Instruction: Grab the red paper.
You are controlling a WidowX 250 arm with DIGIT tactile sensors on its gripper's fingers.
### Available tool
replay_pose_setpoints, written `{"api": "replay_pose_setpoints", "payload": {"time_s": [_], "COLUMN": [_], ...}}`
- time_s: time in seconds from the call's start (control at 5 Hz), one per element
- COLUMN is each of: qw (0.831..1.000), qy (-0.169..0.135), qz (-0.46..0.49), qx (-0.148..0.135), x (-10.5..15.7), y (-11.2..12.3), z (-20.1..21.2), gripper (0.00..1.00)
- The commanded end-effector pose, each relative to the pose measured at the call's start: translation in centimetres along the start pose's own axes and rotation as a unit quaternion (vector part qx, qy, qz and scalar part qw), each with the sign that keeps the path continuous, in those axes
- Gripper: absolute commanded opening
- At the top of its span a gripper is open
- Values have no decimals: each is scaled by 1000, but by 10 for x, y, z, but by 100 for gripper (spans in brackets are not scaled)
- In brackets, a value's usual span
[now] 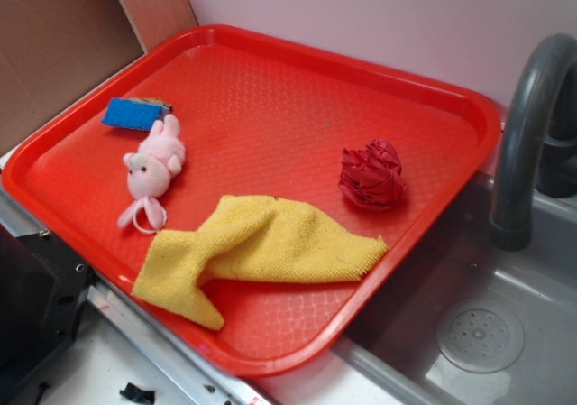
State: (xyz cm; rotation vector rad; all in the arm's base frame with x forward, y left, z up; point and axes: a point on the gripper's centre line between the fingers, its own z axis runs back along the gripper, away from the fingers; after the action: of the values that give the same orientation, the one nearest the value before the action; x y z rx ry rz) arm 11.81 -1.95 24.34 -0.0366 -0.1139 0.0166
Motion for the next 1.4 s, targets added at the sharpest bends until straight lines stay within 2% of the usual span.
{"api": "replay_pose_setpoints", "payload": {"time_s": [0.0,0.2,0.4,0.6,0.8,1.0,1.2], "qw": [1000,997,977,939,885,846,840], "qy": [0,-14,-71,-98,-134,-171,-192], "qz": [0,80,201,325,439,498,502], "qx": [0,-16,-28,-61,-73,-85,-74], "x": [0,6,14,38,63,86,107], "y": [0,-7,-19,-38,-53,-67,-87], "z": [0,-7,-18,-46,-69,-95,-130], "gripper": [100,100,100,100,100,100,100]}}
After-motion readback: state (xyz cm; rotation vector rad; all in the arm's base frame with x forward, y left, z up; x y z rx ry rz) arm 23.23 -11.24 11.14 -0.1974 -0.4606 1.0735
